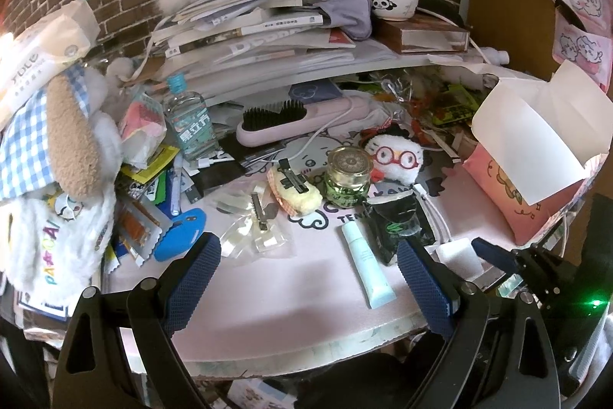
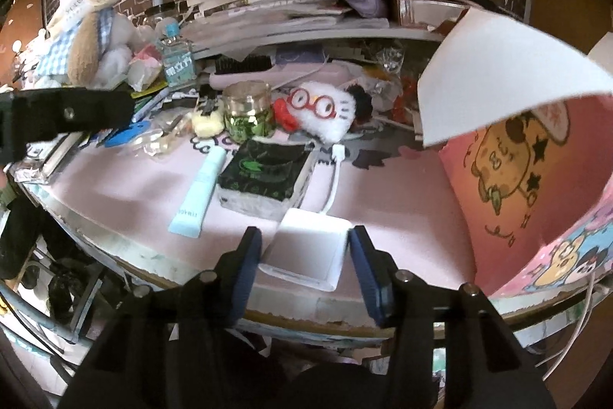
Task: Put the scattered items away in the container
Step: 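Move the open right gripper toward the white charger on the desk, then close the right gripper around the white charger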
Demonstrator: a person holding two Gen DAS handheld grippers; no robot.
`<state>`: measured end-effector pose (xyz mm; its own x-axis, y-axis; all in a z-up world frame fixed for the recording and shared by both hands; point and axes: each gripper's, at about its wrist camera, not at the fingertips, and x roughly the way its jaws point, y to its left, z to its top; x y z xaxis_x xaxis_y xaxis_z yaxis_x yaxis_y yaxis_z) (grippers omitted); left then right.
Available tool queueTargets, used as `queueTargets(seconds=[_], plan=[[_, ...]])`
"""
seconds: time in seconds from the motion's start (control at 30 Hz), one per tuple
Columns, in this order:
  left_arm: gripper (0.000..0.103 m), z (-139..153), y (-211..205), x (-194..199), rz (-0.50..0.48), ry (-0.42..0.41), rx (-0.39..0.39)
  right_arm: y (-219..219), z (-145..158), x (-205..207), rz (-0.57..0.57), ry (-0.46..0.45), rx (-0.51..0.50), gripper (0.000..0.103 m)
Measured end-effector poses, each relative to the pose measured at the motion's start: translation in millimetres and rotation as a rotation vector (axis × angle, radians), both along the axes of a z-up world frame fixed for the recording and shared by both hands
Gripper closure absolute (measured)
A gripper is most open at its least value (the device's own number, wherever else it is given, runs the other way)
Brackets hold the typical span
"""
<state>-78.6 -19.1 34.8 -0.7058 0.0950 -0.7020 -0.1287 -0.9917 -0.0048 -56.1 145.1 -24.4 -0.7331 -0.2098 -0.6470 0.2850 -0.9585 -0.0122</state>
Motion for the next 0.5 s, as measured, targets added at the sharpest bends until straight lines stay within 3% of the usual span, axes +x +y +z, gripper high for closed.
queueTargets(seconds=[0.3, 0.5], plan=[[0.011, 3.0, -4.3, 4.2, 0.005, 0.01, 0.006, -1.2, 21.2, 4.0, -0.012, 0.086, 0.026, 0.061], [0.011, 3.0, -4.7, 4.6, 0.004, 0.006, 0.006, 3.0, -1.8, -1.8, -0.012, 0.001, 0.028, 0.061]])
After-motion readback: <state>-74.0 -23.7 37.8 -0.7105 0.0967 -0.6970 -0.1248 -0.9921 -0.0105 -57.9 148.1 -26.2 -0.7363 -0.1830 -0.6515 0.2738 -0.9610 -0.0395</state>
